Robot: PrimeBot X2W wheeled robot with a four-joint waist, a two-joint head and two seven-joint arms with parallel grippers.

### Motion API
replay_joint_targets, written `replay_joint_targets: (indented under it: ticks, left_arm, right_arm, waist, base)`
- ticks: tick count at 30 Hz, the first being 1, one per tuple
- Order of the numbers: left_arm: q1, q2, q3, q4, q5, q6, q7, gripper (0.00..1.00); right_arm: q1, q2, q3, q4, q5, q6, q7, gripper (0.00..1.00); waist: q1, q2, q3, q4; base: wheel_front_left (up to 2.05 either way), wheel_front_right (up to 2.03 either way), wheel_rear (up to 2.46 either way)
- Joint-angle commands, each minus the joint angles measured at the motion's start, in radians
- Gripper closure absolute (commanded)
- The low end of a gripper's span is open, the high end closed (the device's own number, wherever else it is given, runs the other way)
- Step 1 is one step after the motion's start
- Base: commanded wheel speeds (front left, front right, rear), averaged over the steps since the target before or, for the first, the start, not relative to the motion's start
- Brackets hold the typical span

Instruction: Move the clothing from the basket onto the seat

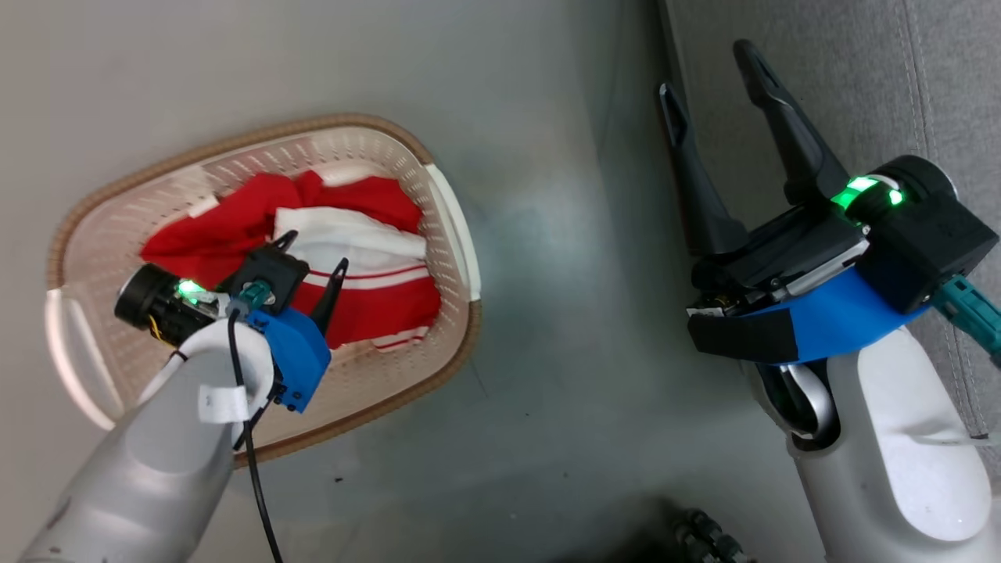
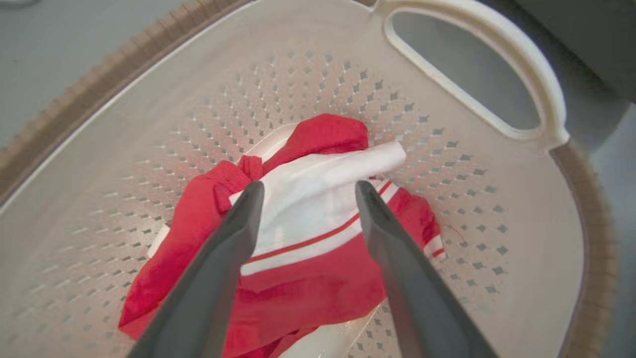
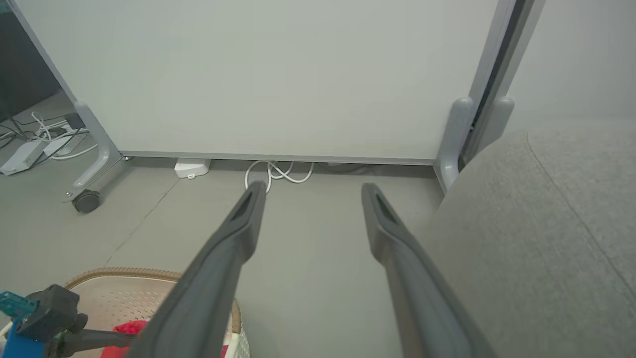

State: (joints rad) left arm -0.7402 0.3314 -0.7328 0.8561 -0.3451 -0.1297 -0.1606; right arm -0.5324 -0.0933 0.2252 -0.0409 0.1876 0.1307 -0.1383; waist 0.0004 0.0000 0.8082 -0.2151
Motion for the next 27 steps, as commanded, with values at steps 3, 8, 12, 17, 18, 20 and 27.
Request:
replay_joint_targets:
  ticks: [3,8,12,17,18,20,27]
  left_arm:
    - [-0.077,0.033,-0.06,0.042,0.004,-0.001,0.025,0.0]
    - [-0.146,0.054,-0.127,0.097,0.014,-0.001,0.054,0.0]
    - [-0.177,0.064,-0.155,0.136,0.026,-0.001,0.068,0.0]
    - [-0.226,0.061,-0.168,0.203,0.048,0.04,0.079,0.0]
    - [-0.23,0.056,-0.17,0.216,0.048,0.044,0.089,0.0]
    - [-0.244,0.05,-0.175,0.24,0.051,0.047,0.106,0.0]
    - [-0.261,0.02,-0.187,0.31,0.037,0.036,0.144,0.01]
  right_arm:
    - [-0.029,0.018,0.014,0.012,0.012,0.0,-0.026,0.0]
    - [-0.028,0.03,0.026,0.035,0.02,0.0,-0.053,0.0]
    - [-0.013,0.035,0.029,0.044,0.023,0.0,-0.062,0.0]
    - [0.012,0.04,0.027,0.044,0.024,0.0,-0.072,0.0]
    - [0.017,0.041,0.027,0.043,0.024,0.0,-0.073,0.0]
    - [0.026,0.041,0.028,0.041,0.024,0.0,-0.074,0.0]
    - [0.048,0.044,0.026,0.034,0.032,0.0,-0.073,0.0]
  waist:
    - [-0.0004,0.0,0.104,-0.074]
    - [-0.0004,0.0,0.142,-0.095]
    - [-0.0004,0.0,0.15,-0.1]
    - [-0.0004,0.0,0.158,-0.105]
    - [-0.0004,0.0,0.159,-0.105]
    - [-0.0004,0.0,0.16,-0.107]
    - [-0.0004,0.0,0.16,-0.114]
  base:
    - [0.0,0.0,0.0]
    - [0.0,0.0,0.0]
    - [0.0,0.0,0.0]
    - [0.0,0.0,0.0]
    - [0.0,0.0,0.0]
    - [0.0,0.0,0.0]
    - [0.0,0.0,0.0]
